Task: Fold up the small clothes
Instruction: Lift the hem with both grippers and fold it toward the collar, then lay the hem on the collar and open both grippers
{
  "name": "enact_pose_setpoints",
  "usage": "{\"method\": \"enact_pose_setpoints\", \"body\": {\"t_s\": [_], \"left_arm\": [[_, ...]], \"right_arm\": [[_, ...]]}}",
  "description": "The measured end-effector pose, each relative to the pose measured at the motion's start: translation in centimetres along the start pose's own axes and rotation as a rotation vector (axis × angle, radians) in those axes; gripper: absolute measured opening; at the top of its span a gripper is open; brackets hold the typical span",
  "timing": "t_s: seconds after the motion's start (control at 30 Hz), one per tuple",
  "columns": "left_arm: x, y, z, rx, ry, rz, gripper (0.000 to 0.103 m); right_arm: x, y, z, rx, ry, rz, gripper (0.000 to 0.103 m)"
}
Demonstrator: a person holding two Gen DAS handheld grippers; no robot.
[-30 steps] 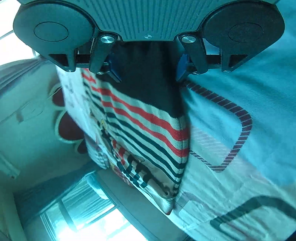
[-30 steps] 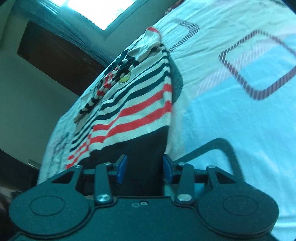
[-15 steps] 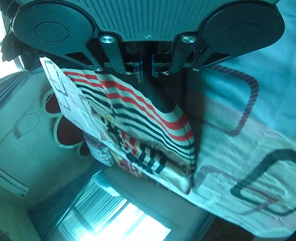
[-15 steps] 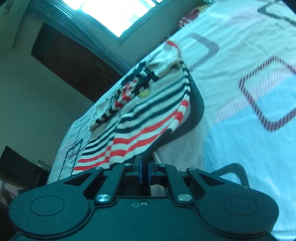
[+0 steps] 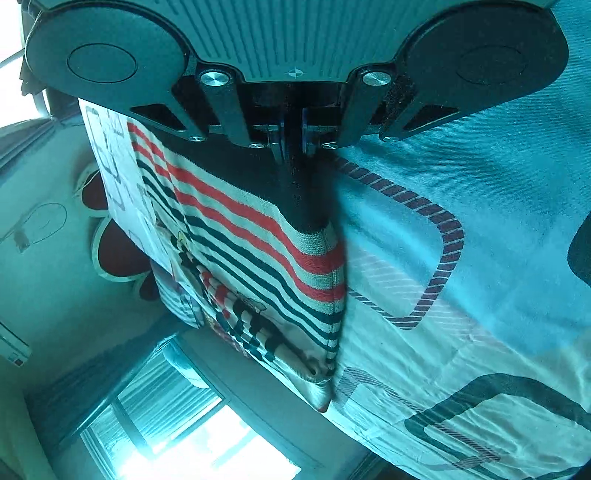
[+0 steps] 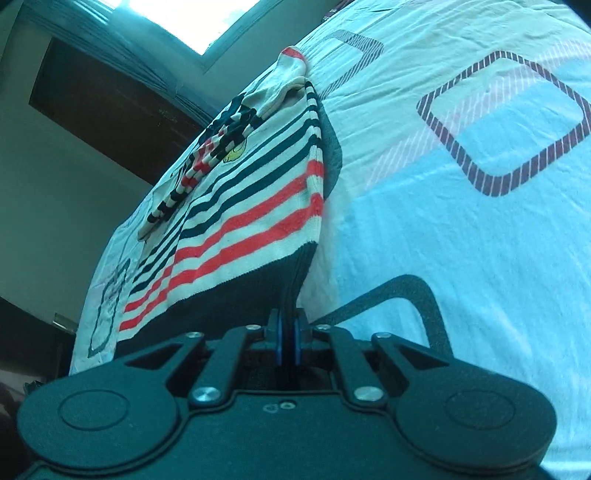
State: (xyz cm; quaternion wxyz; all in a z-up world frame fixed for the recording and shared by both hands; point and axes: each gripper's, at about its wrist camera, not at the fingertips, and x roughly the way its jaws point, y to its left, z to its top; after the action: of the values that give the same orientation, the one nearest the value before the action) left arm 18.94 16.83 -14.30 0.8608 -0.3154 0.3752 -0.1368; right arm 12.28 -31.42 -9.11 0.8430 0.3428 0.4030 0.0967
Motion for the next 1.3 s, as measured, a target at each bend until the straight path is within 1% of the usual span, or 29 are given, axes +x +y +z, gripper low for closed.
{"method": "enact_pose_setpoints", "body": {"t_s": [0.07,0.1,0.23,0.33,0.4,0.5,0.6,0.67,0.77,0.87,1.0,1.07,1.1,1.17,1.2,1.23,1.27,1.3], "left_arm": [[-0.6,-0.6,0.0,0.004,-0.023,-0.012,0.008],[-1.0,-1.2,0.3,0.006,-0.044,-0.03,0.008],[-2.2,-3.7,3.1,0.024,-0.087,-0.068,0.008],[-2.6,-5.5,6.5,0.045,-0.13,-0.102,0.008],[-2.4,-6.2,9.6,0.033,-0.161,-0.136,0.008],[-1.0,-7.8,14.4,0.058,-0.194,-0.143,0.008],[1.7,-9.6,19.3,0.096,-0.197,-0.147,0.008],[4.2,-10.4,22.4,0.114,-0.193,-0.14,0.008],[8.9,-10.9,26.6,0.126,-0.17,-0.106,0.008],[13.9,-10.1,30.1,0.107,-0.14,-0.068,0.008],[20.8,-8.0,32.9,0.092,-0.078,-0.009,0.008],[23.7,-6.6,33.6,0.067,-0.049,0.007,0.008],[25.5,-5.7,33.6,0.053,-0.032,0.011,0.008],[27.7,-4.3,33.7,0.02,-0.005,0.012,0.008],[28.5,-3.8,33.6,-0.002,0.011,0.016,0.008],[28.9,-3.3,33.4,-0.021,0.011,-0.004,0.013],[28.9,-3.2,33.2,-0.027,0.003,-0.023,0.028],[28.8,-3.1,33.0,-0.026,-0.013,-0.058,0.037]], "right_arm": [[-0.9,0.9,0.3,-0.039,-0.041,0.008,0.007],[-1.3,1.4,0.5,-0.054,-0.056,0.011,0.007],[-2.9,4.2,2.6,-0.127,-0.134,0.037,0.007],[-3.7,6.4,5.5,-0.152,-0.204,0.066,0.007],[-3.7,7.6,7.8,-0.156,-0.247,0.074,0.007],[-2.5,9.3,12.2,-0.164,-0.292,0.076,0.007],[-0.5,10.7,16.9,-0.181,-0.319,0.075,0.007],[1.5,11.5,20.0,-0.191,-0.325,0.062,0.007],[5.7,11.5,24.7,-0.153,-0.309,0.054,0.007],[10.4,10.5,28.3,-0.123,-0.277,0.04,0.007],[17.2,8.1,32.0,-0.069,-0.21,0.014,0.007],[20.7,6.6,33.1,-0.051,-0.179,-0.018,0.007],[22.3,5.8,33.5,-0.05,-0.167,-0.012,0.007],[25.0,4.5,34.0,-0.03,-0.134,-0.004,0.013],[25.6,4.2,34.1,-0.038,-0.147,-0.003,0.019],[25.8,4.1,33.8,-0.052,-0.176,0.008,0.022],[25.8,4.0,33.8,-0.054,-0.198,0.02,0.025],[25.5,4.0,33.7,-0.058,-0.22,0.029,0.037]]}}
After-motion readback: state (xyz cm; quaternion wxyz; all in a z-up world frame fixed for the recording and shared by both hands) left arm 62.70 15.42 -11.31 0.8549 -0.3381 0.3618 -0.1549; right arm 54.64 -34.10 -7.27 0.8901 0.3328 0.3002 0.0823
